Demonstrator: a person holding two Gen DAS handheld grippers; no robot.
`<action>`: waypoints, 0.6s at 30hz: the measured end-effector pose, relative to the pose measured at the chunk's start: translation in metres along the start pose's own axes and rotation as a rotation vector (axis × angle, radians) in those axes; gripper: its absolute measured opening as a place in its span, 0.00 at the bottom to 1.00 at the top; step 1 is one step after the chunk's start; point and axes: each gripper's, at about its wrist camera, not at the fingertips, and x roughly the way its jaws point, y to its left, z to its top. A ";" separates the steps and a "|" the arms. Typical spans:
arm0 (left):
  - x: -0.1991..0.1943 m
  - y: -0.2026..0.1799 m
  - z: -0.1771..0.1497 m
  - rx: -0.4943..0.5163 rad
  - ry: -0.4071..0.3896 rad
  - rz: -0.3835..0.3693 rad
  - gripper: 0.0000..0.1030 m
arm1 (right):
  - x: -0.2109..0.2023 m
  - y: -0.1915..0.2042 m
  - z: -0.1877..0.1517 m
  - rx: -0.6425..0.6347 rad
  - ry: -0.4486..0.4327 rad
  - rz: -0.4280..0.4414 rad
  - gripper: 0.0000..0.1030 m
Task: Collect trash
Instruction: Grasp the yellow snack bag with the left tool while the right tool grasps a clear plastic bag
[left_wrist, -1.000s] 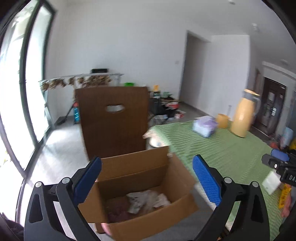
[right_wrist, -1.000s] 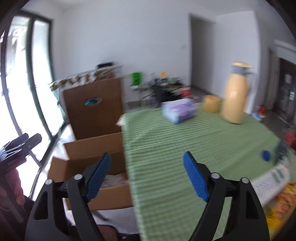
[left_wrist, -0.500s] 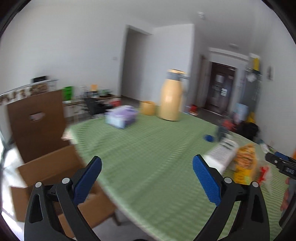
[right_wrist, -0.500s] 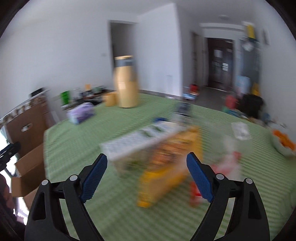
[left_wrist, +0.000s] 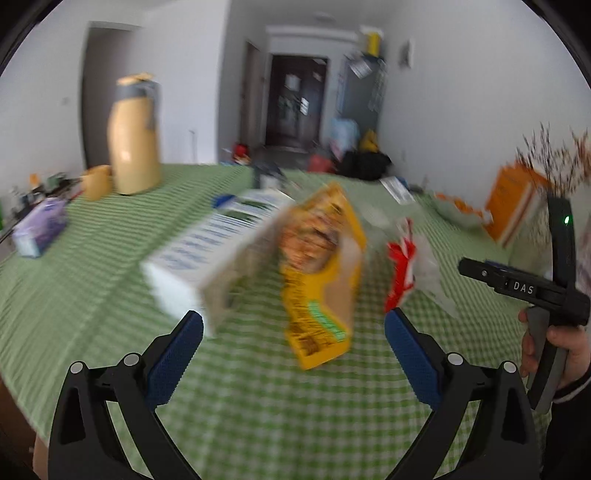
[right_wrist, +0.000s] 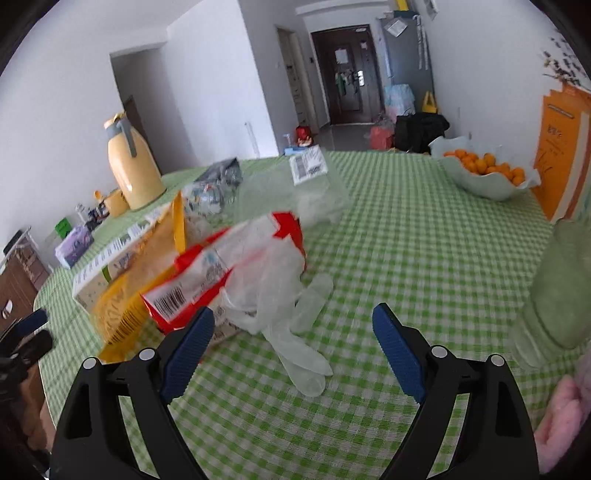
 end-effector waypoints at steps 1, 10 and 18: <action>0.014 -0.006 0.001 0.019 0.022 0.002 0.93 | 0.005 0.000 -0.001 -0.004 0.016 0.010 0.82; 0.087 -0.022 0.008 0.078 0.130 0.048 0.93 | 0.043 0.006 -0.008 -0.018 0.134 0.038 0.49; 0.094 -0.020 0.009 0.048 0.200 0.040 0.30 | 0.046 0.010 -0.010 -0.034 0.147 0.041 0.06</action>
